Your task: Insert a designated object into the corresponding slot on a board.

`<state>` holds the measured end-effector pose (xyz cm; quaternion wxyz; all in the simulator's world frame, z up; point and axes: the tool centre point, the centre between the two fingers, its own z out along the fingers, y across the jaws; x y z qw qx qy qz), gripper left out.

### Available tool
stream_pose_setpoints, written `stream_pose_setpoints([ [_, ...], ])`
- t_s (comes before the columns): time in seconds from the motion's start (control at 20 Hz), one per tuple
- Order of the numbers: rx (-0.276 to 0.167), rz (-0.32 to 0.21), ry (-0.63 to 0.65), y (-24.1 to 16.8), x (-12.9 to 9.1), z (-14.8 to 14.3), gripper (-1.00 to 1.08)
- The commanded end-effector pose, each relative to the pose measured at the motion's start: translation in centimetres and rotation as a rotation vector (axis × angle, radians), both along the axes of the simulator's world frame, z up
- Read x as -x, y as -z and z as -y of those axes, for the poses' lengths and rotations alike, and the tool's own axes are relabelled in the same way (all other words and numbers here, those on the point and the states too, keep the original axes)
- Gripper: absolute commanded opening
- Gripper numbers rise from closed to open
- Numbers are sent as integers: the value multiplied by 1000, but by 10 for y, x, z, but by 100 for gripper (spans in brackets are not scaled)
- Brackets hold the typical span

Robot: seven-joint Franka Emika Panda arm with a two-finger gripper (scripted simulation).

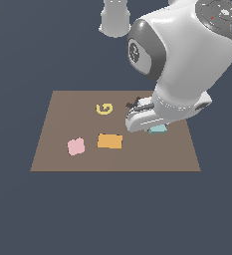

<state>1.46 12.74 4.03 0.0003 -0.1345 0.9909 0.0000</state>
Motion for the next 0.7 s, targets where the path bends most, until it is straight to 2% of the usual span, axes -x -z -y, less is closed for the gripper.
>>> stream_pose_setpoints([
  [0.0,0,0,-35,0,5,-2,-100],
  [0.65,0,0,-49,8,8,-3,-100],
])
